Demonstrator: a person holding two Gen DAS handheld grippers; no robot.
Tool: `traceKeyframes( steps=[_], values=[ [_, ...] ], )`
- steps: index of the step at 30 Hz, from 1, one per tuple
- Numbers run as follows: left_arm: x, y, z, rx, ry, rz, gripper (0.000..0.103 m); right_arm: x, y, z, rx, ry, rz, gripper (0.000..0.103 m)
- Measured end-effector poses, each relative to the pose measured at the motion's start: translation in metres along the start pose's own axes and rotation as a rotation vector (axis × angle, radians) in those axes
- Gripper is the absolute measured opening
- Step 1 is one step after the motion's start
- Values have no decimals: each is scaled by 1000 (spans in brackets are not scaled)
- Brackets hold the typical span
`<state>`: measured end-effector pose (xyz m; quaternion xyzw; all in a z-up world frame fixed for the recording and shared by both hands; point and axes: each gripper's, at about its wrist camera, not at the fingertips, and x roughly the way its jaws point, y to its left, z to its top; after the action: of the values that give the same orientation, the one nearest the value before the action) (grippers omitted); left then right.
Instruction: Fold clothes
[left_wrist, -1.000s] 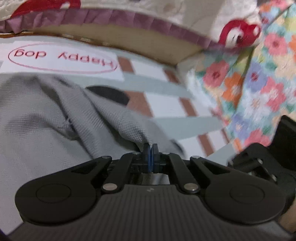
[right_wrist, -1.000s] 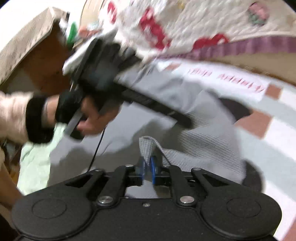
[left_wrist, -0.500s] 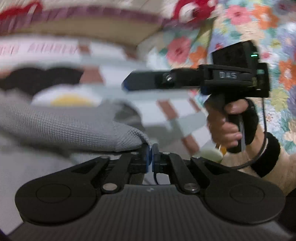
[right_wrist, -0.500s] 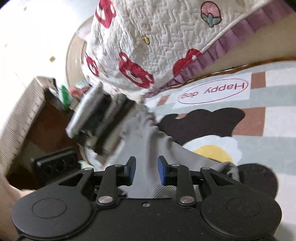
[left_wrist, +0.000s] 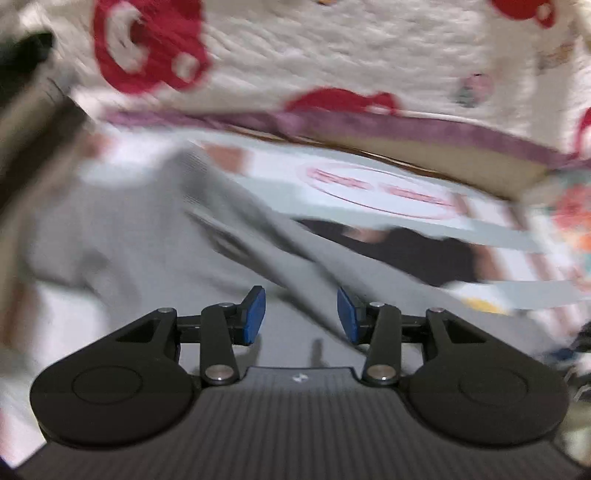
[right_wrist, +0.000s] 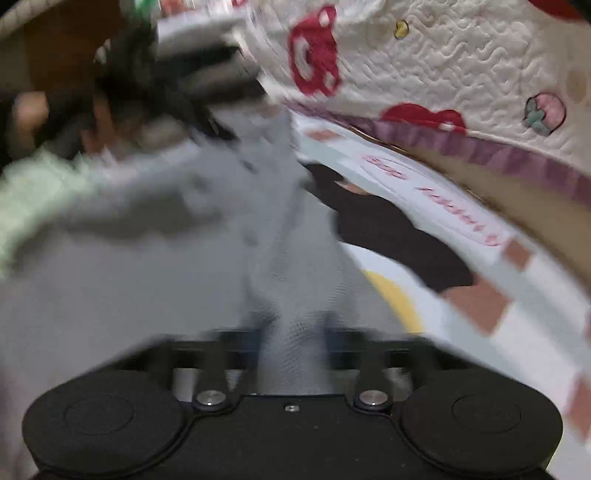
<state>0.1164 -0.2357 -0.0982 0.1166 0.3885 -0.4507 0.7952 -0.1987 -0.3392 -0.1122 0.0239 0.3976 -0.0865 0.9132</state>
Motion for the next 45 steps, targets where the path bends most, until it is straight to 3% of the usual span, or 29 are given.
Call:
traceKeyframes(
  steps=[2,4,6,9,11,14,16,20,21,23,26,27,28,29,31,38,41,43,45],
  values=[
    [7,6,8,52,-26,49,42,4,-39,19,98,-57,-85,5],
    [17,4,18,55,-33,45,42,8,-99,35,303,-134,-189,6],
    [28,1,26,50,-26,35,43,17,-140,36,420,-152,-245,13],
    [46,-12,31,68,23,3,43,26,-162,18,462,-168,-355,15],
    [55,-22,30,91,45,-17,43,24,-166,5,493,-161,-373,15],
    [62,-38,29,122,43,-34,46,10,-160,-2,477,-206,-295,15],
    [67,-48,29,132,37,-49,47,3,-139,6,400,-250,-208,17],
    [78,-70,33,202,49,-47,56,9,-85,28,191,-258,-33,47],
    [81,-74,33,217,59,-47,57,14,-70,33,134,-244,-5,47],
    [89,-78,30,241,95,-66,63,31,-46,34,40,-201,2,47],
    [95,-76,17,267,151,-72,63,54,-28,28,-10,-148,-5,47],
    [93,-72,12,259,153,-68,60,56,-25,27,-26,-140,-13,47],
    [89,-68,9,239,147,-63,44,56,-22,26,-43,-138,-24,47],
    [83,-63,6,200,143,-55,20,54,-19,26,-58,-140,-33,47],
    [74,-49,0,120,157,-48,4,53,-16,27,-80,-141,-46,47],
    [54,-22,-20,-25,182,-59,0,63,-20,32,-35,-128,-78,47],
    [48,-20,-23,0,180,-57,0,79,-31,40,8,-90,-51,46],
    [38,-17,-17,30,135,-59,1,90,-35,49,-19,-42,-26,4],
    [24,-12,-4,48,49,-56,4,88,-41,63,-36,-63,-25,4]
  ],
)
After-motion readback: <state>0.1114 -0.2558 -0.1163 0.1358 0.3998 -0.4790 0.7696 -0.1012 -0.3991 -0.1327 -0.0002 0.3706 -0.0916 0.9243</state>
